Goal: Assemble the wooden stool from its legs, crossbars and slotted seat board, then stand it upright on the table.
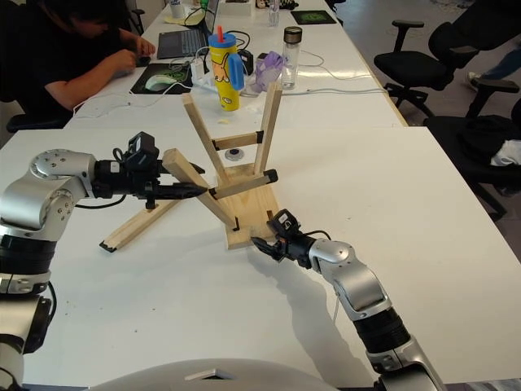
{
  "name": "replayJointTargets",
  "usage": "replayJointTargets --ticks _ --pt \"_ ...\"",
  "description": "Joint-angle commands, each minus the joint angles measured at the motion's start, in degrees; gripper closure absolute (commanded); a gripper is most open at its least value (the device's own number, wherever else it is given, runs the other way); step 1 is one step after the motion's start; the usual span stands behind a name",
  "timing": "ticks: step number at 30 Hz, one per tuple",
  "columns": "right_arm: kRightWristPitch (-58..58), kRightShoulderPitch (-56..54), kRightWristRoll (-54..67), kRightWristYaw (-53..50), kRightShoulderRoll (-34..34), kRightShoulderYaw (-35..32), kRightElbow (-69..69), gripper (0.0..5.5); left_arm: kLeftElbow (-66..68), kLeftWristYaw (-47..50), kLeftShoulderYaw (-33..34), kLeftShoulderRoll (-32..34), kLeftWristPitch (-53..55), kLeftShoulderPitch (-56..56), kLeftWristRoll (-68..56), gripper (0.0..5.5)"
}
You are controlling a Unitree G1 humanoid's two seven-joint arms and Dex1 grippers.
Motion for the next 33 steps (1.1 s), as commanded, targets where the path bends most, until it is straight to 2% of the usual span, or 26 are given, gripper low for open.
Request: replayJointTargets --ticks 1,5,12,13,17,21,24,28,33 --pt "4.6 3.1 -0.9 0.9 -0.7 2.7 2.4 2.32 -3.5 2.4 -4.3 -1.1 1.8 6.8 2.8 3.44" --pt "4.4 3.3 -1.9 0.8 -0.8 3.4 2.2 2.32 -4.6 6.6 -4.9 -3.1 0.3 10.8 3.7 3.44" --pt "4.0 3.0 -2.9 0.4 -0.4 3.8 2.7 2.32 -1.5 9.3 -6.6 -5.6 -2.0 10.9 5.4 3.44" --pt "4.0 2.9 -3.0 0.4 -0.5 3.9 2.9 2.35 -0.9 9.2 -6.8 -5.6 -2.3 10.9 5.7 3.07" --pt "3.8 2.6 -3.5 0.3 -0.1 4.2 3.9 2.35 3.6 8.3 -8.5 -3.9 -6.0 12.6 10.2 2.5" --pt "3.6 2.9 -3.6 0.1 0.2 4.5 4.3 2.35 1.1 10.1 -0.9 -5.5 -1.0 11.7 4.2 1.94" --pt "3.6 3.4 -3.6 0.0 0.5 4.5 4.3 2.35 -1.4 11.5 4.6 -2.4 2.7 12.7 1.9 1.58" --pt "4.0 4.8 -3.4 -0.7 1.7 4.8 3.3 2.35 -0.6 17.5 6.5 4.7 -0.4 18.2 11.5 0.91" --pt "4.5 6.2 -2.7 -2.5 5.0 5.3 3.2 2.35 3.7 28.4 6.4 4.0 -3.3 23.6 20.9 0.3"
